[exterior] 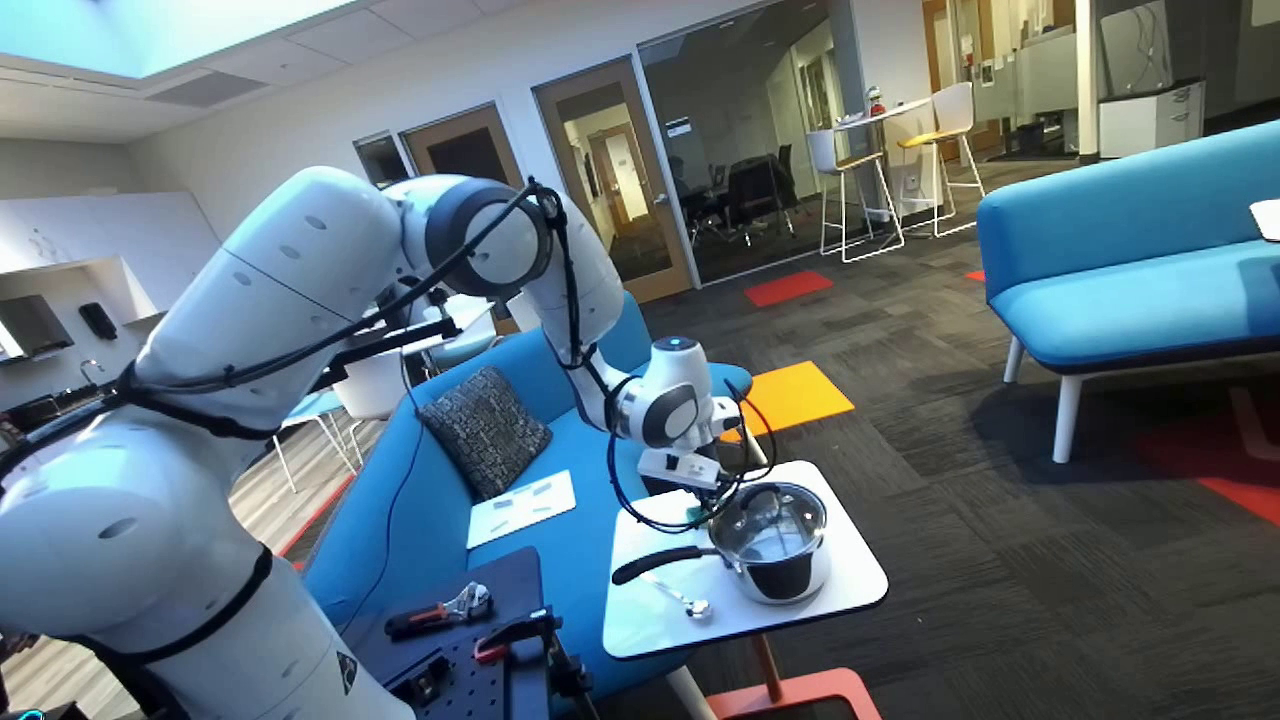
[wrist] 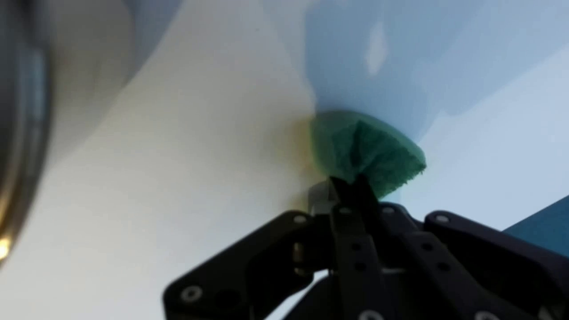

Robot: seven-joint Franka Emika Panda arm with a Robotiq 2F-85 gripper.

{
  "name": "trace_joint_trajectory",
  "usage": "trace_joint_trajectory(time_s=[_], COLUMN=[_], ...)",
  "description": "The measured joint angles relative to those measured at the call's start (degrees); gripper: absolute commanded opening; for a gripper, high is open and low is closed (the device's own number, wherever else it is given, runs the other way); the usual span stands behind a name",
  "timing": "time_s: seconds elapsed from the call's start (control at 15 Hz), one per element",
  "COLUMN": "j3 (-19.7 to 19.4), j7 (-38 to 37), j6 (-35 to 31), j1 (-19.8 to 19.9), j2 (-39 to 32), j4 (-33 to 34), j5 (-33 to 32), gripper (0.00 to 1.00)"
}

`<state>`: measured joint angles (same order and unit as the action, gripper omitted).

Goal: Use the sponge to scrub the table

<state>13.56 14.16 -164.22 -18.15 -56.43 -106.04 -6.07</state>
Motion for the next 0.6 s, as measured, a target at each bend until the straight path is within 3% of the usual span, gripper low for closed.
trace_joint_trajectory(time_s=[0.6], j3=[-3.3], j7=[-0.1], j6=[5.0], j1=[-0.7], j2=[-3.5], j4=[12.4], j5=[-0.5], gripper=[0.01])
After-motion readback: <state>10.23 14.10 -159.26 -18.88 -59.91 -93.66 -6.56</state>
